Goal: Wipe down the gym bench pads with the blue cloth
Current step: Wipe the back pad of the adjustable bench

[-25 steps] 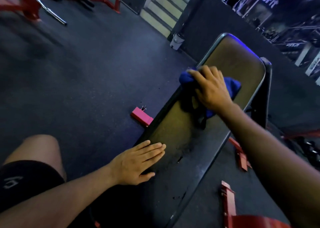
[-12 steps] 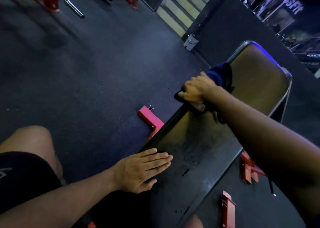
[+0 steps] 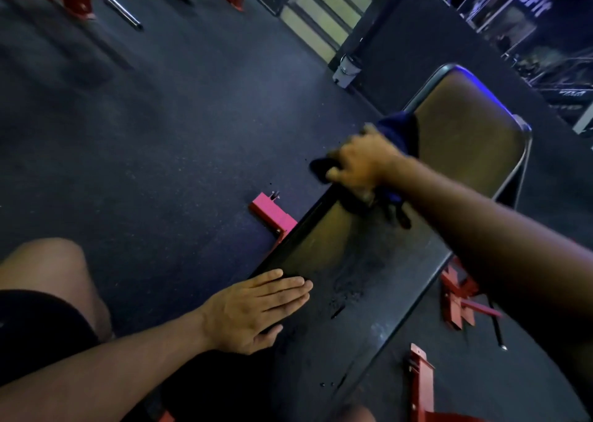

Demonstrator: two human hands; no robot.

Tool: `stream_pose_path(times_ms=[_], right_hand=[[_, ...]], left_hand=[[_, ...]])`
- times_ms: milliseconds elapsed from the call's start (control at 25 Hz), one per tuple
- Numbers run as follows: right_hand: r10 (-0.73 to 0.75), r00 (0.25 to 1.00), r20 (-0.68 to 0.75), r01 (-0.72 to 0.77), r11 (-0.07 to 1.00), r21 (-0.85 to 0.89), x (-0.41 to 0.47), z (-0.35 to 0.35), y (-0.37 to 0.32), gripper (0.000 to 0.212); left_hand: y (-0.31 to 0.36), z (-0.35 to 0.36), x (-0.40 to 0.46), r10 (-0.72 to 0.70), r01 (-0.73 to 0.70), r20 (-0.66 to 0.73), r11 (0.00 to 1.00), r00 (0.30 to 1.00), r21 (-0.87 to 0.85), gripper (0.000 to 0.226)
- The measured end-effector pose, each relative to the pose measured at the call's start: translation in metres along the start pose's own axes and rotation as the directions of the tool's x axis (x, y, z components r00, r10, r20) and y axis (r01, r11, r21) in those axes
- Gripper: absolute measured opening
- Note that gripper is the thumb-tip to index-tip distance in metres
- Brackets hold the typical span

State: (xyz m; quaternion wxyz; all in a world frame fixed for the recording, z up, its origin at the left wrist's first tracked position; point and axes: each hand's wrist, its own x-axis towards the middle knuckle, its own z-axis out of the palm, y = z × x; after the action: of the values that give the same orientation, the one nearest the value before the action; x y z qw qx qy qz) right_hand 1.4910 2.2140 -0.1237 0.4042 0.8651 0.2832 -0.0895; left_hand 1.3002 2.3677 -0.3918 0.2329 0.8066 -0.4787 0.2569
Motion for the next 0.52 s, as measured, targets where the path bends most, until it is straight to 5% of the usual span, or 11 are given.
stream_pose_path(times_ms=[200, 520], right_hand=[[0.281, 0.959, -0.035, -0.28, 0.959, 0.05, 0.009, 0.003, 0.056, 0.057], [-0.104, 0.99, -0.093, 0.113, 0.989, 0.099, -0.006, 0.023, -0.125, 0.052]], left_hand=[[0.001, -0.001, -0.001, -0.002, 0.002, -0.003, 1.0, 1.0, -0.006, 0.065], [0.0, -0.004, 0.001, -0.005, 0.005, 0.019, 1.0, 1.0, -0.028, 0.065]])
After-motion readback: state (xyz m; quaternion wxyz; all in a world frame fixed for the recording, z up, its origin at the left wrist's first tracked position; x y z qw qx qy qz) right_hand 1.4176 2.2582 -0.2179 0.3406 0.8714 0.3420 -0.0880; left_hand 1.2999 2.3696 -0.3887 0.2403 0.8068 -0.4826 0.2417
